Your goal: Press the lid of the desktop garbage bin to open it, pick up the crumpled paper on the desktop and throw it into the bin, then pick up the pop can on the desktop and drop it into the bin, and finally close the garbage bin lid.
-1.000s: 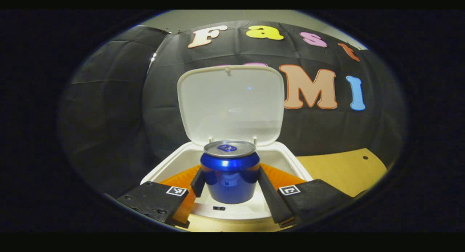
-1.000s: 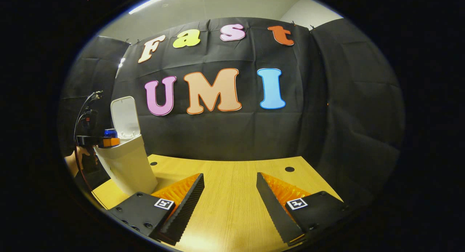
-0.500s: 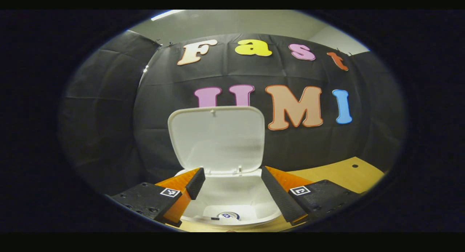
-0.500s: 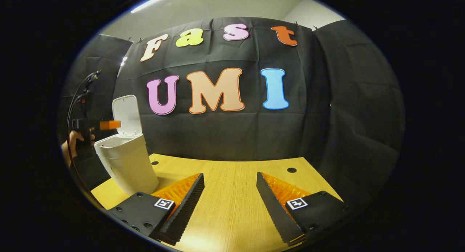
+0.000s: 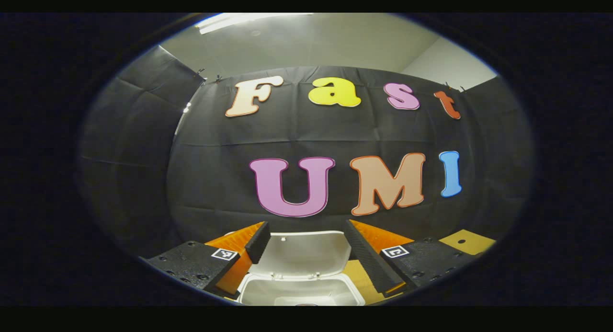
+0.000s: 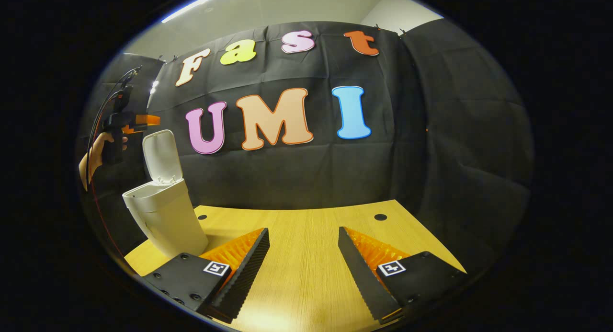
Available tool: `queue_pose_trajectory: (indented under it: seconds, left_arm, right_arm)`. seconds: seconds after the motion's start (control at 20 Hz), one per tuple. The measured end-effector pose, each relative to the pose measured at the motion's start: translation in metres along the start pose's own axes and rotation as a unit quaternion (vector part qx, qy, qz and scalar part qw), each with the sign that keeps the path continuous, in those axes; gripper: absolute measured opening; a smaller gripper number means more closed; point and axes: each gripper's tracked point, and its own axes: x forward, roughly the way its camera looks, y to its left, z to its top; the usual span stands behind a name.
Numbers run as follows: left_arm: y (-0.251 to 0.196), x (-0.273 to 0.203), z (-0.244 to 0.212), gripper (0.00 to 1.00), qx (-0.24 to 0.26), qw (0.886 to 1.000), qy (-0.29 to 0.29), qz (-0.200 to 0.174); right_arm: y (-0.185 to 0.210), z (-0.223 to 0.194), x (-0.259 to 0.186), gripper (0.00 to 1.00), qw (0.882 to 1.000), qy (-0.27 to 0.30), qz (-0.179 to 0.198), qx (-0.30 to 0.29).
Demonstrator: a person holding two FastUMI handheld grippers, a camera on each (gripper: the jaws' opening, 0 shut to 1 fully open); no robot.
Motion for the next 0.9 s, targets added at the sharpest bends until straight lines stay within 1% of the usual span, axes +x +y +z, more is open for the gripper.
queue_pose_trajectory:
  seconds: [0.1, 0.15, 0.2, 0.25, 0.3, 0.35, 0.4, 0.45, 0.5, 0.6, 0.65, 0.7, 0.9]
  left_arm:
    - [0.006, 0.020, -0.002, 0.97, -0.009, 1.000, 0.018, -0.002]
    - [0.009, 0.029, -0.007, 0.97, -0.005, 1.000, 0.028, -0.004]
    - [0.013, 0.037, -0.017, 0.97, -0.001, 0.999, 0.050, -0.001]
    - [0.015, 0.041, -0.029, 0.93, 0.002, 0.997, 0.071, -0.003]
    - [0.015, 0.040, -0.042, 0.97, 0.001, 0.995, 0.095, -0.004]
    - [0.014, 0.029, -0.042, 0.92, 0.002, 0.994, 0.105, -0.003]
    - [0.013, 0.029, -0.032, 0.96, 0.000, 0.997, 0.081, -0.006]
    - [0.009, 0.023, -0.034, 0.94, -0.004, 0.997, 0.082, -0.013]
    - [0.009, 0.016, -0.039, 0.93, 0.001, 0.996, 0.091, -0.012]
    - [0.005, -0.003, -0.042, 0.96, 0.005, 0.996, 0.083, -0.013]
    - [0.004, -0.016, -0.044, 0.95, 0.002, 0.996, 0.083, -0.012]
    - [0.003, -0.026, -0.046, 0.95, 0.002, 0.997, 0.079, -0.010]
    - [-0.003, -0.072, -0.077, 0.95, 0.000, 0.995, 0.095, -0.002]
  right_arm:
    - [-0.003, -0.003, -0.002, 0.96, 1.000, 0.003, -0.005, 0.003]
    - [-0.004, -0.004, -0.003, 0.96, 1.000, 0.004, -0.008, 0.002]
    - [-0.005, -0.005, -0.006, 0.96, 1.000, 0.005, -0.010, 0.001]
    - [-0.006, -0.005, -0.007, 0.96, 1.000, 0.006, -0.011, 0.000]
    - [-0.007, -0.006, -0.007, 0.96, 1.000, 0.007, -0.013, -0.001]
    - [-0.007, -0.006, -0.007, 0.96, 1.000, 0.006, -0.013, -0.002]
    - [-0.006, -0.006, -0.007, 0.96, 1.000, 0.007, -0.012, -0.002]
    - [-0.005, -0.006, -0.004, 0.96, 1.000, 0.008, -0.009, -0.002]
    - [-0.003, -0.005, -0.002, 0.96, 1.000, 0.010, -0.006, -0.002]
    - [0.002, -0.007, 0.001, 0.96, 1.000, 0.013, 0.005, -0.004]
    - [0.006, -0.008, 0.004, 0.96, 1.000, 0.017, 0.011, -0.007]
    - [0.009, -0.009, 0.006, 0.96, 1.000, 0.021, 0.019, -0.011]
    - [0.023, -0.015, 0.012, 0.96, 0.998, 0.036, 0.047, -0.031]
